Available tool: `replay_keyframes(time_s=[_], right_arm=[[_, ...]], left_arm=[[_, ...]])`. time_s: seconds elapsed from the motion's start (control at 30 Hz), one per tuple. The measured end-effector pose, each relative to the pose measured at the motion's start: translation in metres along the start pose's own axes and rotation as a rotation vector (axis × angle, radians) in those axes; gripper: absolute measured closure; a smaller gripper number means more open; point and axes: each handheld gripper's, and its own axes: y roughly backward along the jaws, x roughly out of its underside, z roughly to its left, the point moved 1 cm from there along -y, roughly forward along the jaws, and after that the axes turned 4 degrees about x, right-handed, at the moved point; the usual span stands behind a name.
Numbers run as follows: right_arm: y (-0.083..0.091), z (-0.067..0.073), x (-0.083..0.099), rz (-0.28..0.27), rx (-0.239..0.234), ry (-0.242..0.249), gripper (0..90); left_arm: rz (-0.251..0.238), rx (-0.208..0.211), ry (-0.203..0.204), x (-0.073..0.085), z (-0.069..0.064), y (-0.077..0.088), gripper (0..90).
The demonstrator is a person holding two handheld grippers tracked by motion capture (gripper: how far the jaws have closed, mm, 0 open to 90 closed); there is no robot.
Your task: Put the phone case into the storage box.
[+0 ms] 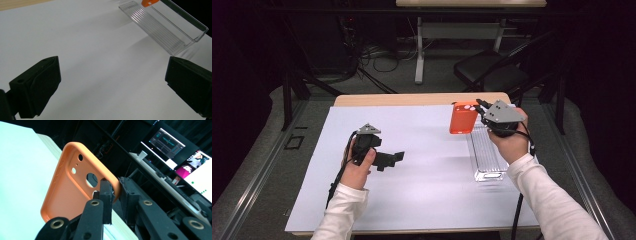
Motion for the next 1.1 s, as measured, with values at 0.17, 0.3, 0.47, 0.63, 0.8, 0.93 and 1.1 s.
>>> replay_keyframes(time_s=[0.17,0.3,0.47,0.63,0.8,0.93,1.1], right_arm=[[-0.001,-0.012,0.004,-0.005,0.015,0.002,80.6],[-0.002,-0.021,0.007,0.0,0.028,0.003,80.5],[-0.004,-0.029,0.014,0.023,0.046,0.014,80.5],[-0.007,-0.036,0.02,0.033,0.062,0.01,80.5],[-0.008,-0.042,0.021,0.039,0.081,0.018,80.5],[-0.011,-0.045,0.021,0.053,0.087,0.043,80.5],[-0.015,-0.047,0.024,0.07,0.094,0.058,80.5]], left_arm=[[-0.002,-0.007,0.004,0.001,0.003,0.002,0.8],[-0.002,-0.009,0.006,0.001,0.004,0.003,0.8],[-0.003,-0.012,0.006,0.002,0.004,0.003,0.8],[0.001,-0.013,0.008,0.002,0.005,0.003,0.8],[-0.003,-0.009,0.008,0.002,0.005,0.005,0.8],[-0.003,-0.004,0.005,0.002,0.004,0.005,0.8],[-0.004,-0.009,0.005,0.003,0.004,0.004,0.8]])
